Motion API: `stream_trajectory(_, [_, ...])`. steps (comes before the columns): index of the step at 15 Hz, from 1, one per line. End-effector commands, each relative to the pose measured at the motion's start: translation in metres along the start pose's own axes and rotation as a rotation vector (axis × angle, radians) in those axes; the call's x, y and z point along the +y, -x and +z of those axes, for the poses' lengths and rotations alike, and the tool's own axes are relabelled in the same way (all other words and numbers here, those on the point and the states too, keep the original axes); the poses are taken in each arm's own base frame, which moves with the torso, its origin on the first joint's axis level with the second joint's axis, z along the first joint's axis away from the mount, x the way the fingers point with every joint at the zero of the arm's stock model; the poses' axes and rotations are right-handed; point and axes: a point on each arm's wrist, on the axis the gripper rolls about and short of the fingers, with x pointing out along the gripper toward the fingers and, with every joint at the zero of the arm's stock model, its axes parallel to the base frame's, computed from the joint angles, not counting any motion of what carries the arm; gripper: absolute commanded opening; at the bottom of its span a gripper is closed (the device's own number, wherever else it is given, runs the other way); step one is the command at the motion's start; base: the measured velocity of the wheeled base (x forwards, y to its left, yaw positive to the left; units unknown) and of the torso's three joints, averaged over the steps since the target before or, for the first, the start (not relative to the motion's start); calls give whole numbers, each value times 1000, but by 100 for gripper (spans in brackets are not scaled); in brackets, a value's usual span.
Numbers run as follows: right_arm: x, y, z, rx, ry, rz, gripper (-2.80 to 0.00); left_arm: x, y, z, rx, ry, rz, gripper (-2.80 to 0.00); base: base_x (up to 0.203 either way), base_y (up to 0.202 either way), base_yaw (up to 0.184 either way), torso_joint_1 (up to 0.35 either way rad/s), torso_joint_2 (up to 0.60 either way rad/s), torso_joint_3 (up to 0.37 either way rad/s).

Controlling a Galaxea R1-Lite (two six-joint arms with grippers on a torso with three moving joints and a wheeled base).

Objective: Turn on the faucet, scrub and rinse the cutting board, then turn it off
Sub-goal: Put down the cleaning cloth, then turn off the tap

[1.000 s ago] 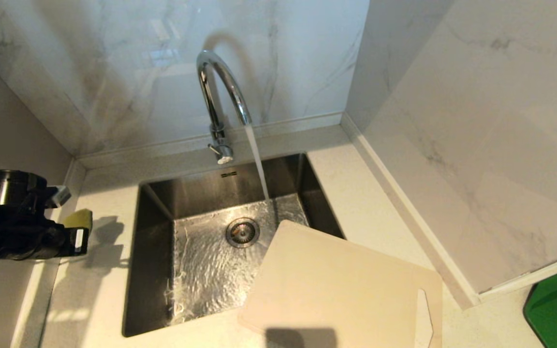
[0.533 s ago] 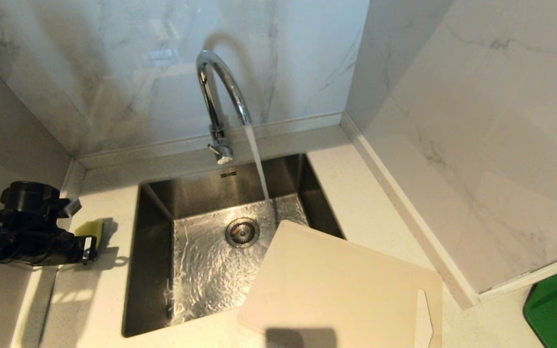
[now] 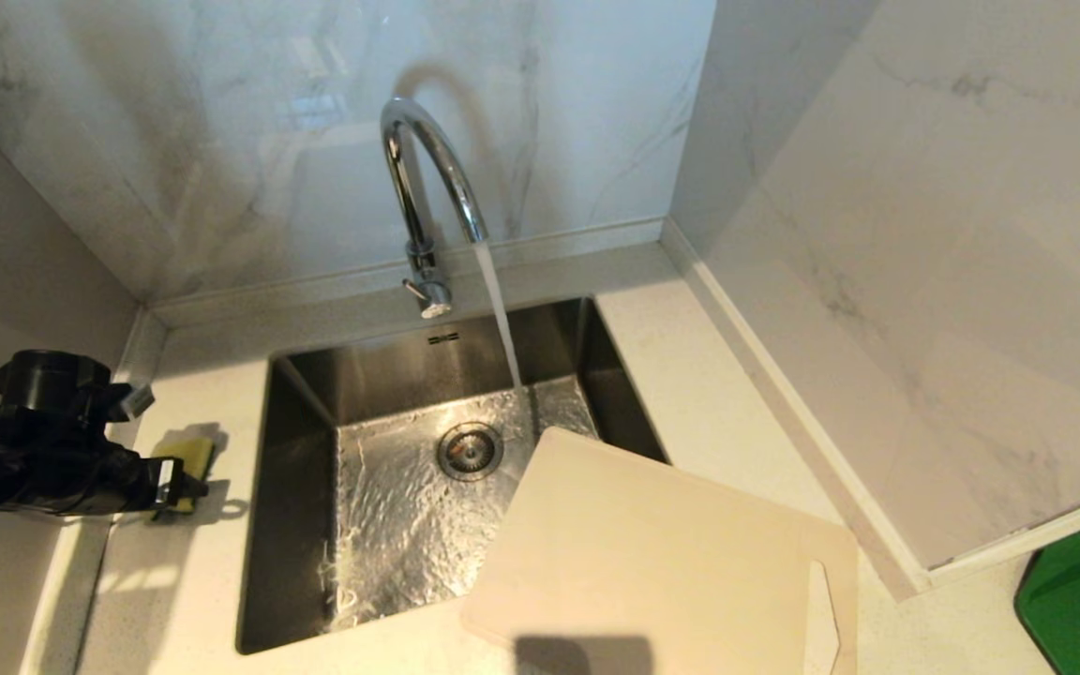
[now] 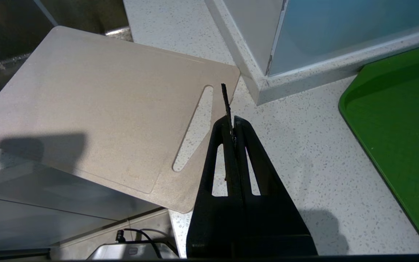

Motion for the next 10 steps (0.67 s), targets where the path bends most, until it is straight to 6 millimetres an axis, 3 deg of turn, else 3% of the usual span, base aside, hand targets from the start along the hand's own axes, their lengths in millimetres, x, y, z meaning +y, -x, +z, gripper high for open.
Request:
stream_trajectory(1, [0, 0, 0, -1, 0, 0, -280, 0, 29, 10, -70, 1, 0, 0, 0, 0, 0, 0, 0, 0])
stream_trajectory(5, [0, 0, 0, -1, 0, 0, -280, -6, 100, 39, -259, -26, -80, 0, 0, 0, 0, 0, 0, 0])
stream_trajectory(7, [0, 0, 0, -1, 0, -1, -280, -26, 135, 59, -360, -83, -167, 0, 0, 0, 0, 0, 0, 0])
stream_trajectory(10, [0, 0, 0, -1, 0, 0, -280, -57, 158, 68, -364, -150, -274, 0, 0, 0, 0, 0, 0, 0])
